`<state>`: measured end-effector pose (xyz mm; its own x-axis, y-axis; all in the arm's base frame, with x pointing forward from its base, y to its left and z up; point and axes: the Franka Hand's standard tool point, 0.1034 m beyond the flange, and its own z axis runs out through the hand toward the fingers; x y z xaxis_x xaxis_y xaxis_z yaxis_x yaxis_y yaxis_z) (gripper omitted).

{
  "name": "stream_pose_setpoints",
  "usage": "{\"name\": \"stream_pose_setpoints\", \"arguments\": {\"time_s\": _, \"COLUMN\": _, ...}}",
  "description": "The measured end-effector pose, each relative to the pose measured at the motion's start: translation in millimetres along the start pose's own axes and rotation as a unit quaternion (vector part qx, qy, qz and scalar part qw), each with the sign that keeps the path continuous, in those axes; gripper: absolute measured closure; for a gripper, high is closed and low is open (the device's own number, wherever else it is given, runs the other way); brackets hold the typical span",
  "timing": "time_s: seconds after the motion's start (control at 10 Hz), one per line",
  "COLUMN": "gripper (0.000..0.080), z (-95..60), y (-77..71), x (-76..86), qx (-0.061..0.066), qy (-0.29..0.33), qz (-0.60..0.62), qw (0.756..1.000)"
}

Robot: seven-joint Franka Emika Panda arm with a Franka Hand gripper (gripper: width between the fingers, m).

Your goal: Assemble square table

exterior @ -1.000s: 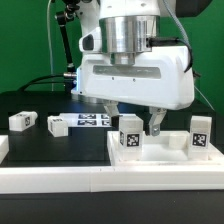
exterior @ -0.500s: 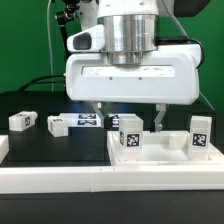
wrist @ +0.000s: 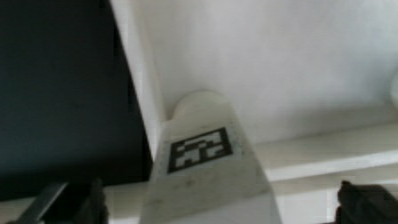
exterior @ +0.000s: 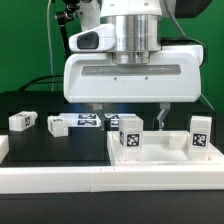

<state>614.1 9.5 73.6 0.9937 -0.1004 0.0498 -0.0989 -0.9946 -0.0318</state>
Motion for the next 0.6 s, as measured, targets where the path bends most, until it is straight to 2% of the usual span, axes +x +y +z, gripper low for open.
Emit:
{"name": "stream_pose_setpoints", "arguments": {"time_s": 0.2, "gripper": 0.0151, "z": 0.3, "y": -0.7, "x": -0.3, "qx": -0.002, "qy": -0.001, "qz": -0.048, "qw": 0.999}}
{"name": "stream_pose_setpoints", "arguments": {"time_s": 0.3, "gripper": 0.0279, "z": 0.5, "y": 0.7, "x": -0.4, "qx": -0.003, "qy": -0.001, "qz": -0.084, "qw": 0.996}}
{"name": "stream_pose_setpoints", "arguments": {"time_s": 0.4, "gripper": 0.0279, "z": 0.5, "y": 0.7, "x": -0.5, "qx": -0.003, "qy": -0.001, "qz": -0.08, "qw": 0.997}}
{"name": "stream_pose_setpoints", "arguments": {"time_s": 0.5, "gripper": 0.0418, "z": 0.6, "y": 0.8, "x": -0.6, "qx": -0.003, "qy": -0.001, "qz": -0.072, "qw": 0.997}}
{"name": "stream_pose_setpoints", "arguments": {"time_s": 0.6, "gripper": 0.0512, "z": 0.6, "y": 1.5, "x": -0.6, "qx": -0.003, "qy": -0.001, "qz": -0.063, "qw": 0.998}}
